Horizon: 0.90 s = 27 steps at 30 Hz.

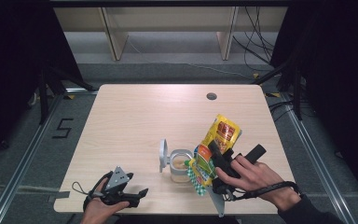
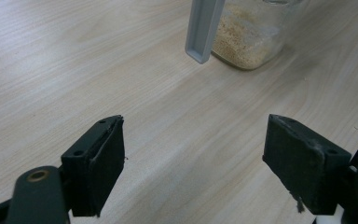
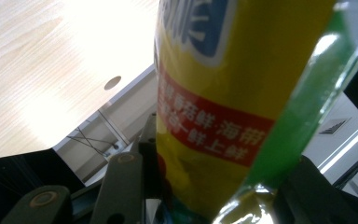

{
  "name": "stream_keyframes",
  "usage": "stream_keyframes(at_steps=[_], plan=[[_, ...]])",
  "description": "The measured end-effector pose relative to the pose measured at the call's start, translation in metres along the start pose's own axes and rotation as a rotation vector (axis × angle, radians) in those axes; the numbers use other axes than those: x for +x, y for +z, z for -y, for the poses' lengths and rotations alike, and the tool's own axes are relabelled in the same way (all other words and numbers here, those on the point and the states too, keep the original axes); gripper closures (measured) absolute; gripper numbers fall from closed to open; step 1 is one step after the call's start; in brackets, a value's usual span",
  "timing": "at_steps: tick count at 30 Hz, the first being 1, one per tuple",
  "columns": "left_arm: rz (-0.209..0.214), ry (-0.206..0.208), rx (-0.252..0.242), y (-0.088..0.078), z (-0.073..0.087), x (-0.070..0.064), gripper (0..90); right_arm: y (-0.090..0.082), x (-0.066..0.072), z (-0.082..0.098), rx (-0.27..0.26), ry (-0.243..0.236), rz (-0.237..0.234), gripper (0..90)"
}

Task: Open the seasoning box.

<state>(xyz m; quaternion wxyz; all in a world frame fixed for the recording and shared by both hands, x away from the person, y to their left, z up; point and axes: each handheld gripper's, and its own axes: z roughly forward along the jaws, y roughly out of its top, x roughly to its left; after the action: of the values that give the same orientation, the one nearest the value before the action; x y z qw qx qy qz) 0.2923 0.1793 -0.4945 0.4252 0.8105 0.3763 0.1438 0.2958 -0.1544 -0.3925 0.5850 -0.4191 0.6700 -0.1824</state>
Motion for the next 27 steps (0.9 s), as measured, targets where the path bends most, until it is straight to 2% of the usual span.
stream_keyframes(at_steps=[2, 6, 9, 12, 16, 17, 18, 27], plan=[[-0.013, 0.013, 0.011, -0.0004, -0.0001, 0.0014, 19.9, 0.0005, -0.0003, 0.0003, 0.001, -0.004, 0.000, 61.0], [-0.012, 0.014, 0.012, -0.0004, 0.0000, 0.0015, 19.9, 0.0023, -0.0012, 0.0009, -0.005, -0.015, -0.002, 61.0], [-0.001, 0.003, 0.003, -0.0004, -0.0001, 0.0009, 19.9, 0.0036, -0.0011, 0.0018, -0.001, -0.012, -0.005, 61.0], [-0.010, 0.012, 0.010, -0.0004, -0.0001, 0.0016, 19.9, 0.0048, -0.0008, 0.0032, 0.000, 0.000, -0.007, 61.0], [-0.003, 0.012, 0.013, -0.0005, -0.0001, 0.0015, 19.9, 0.0065, -0.0028, 0.0048, 0.000, -0.026, -0.001, 61.0], [-0.004, 0.012, 0.013, -0.0005, -0.0001, 0.0015, 19.9, 0.0064, -0.0011, 0.0051, 0.005, -0.001, -0.006, 61.0], [-0.004, 0.011, 0.014, -0.0006, -0.0001, 0.0015, 19.9, 0.0069, -0.0009, 0.0054, 0.004, 0.002, -0.006, 61.0], [-0.005, 0.012, 0.007, -0.0007, -0.0003, 0.0012, 19.9, 0.0067, -0.0010, 0.0048, 0.000, -0.010, -0.010, 61.0]])
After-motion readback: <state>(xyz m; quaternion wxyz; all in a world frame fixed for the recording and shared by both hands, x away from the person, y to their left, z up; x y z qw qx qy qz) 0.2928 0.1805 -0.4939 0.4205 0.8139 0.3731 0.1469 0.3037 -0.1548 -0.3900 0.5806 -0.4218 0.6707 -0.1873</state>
